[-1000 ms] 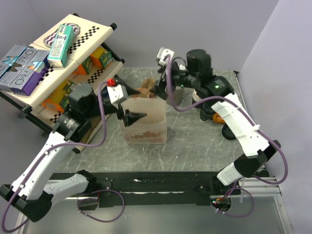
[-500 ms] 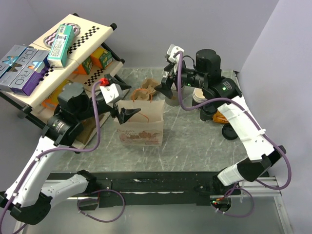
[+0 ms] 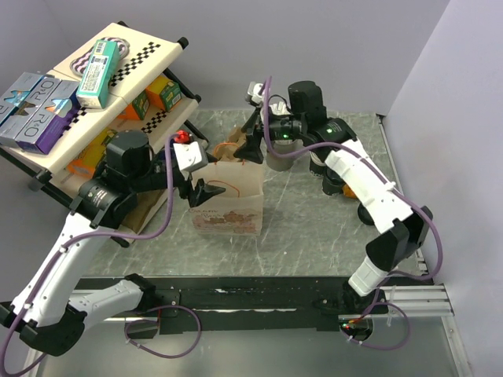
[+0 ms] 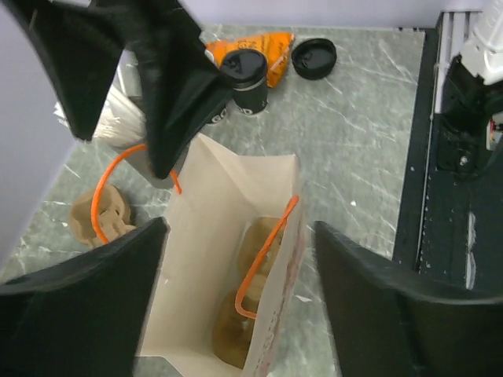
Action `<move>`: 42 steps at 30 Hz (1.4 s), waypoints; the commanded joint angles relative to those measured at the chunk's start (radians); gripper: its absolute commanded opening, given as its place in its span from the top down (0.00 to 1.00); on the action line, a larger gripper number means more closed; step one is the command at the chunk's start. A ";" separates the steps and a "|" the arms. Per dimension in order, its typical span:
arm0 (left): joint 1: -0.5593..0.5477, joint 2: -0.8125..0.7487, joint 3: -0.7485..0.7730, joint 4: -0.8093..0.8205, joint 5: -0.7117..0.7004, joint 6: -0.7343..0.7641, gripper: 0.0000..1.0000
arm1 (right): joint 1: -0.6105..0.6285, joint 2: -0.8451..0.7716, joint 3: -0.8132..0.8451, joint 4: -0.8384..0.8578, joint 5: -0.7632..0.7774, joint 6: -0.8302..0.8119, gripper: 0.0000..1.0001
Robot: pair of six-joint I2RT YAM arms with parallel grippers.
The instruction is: Pack the takeout coffee
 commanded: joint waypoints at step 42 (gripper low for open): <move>-0.003 0.281 0.738 0.109 -0.019 0.034 0.99 | 0.011 0.043 0.580 0.250 0.158 0.088 1.00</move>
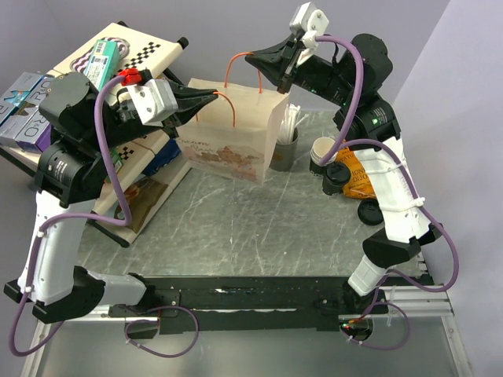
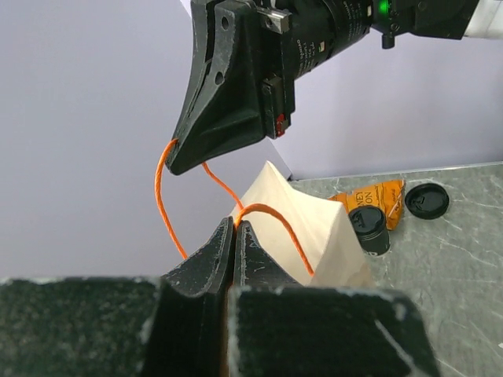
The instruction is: Pack the takeout coffee
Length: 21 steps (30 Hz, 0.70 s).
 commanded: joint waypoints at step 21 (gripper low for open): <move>-0.003 -0.334 -0.789 0.196 -0.113 -0.123 0.01 | -0.019 -0.205 -0.619 0.020 0.026 0.072 0.00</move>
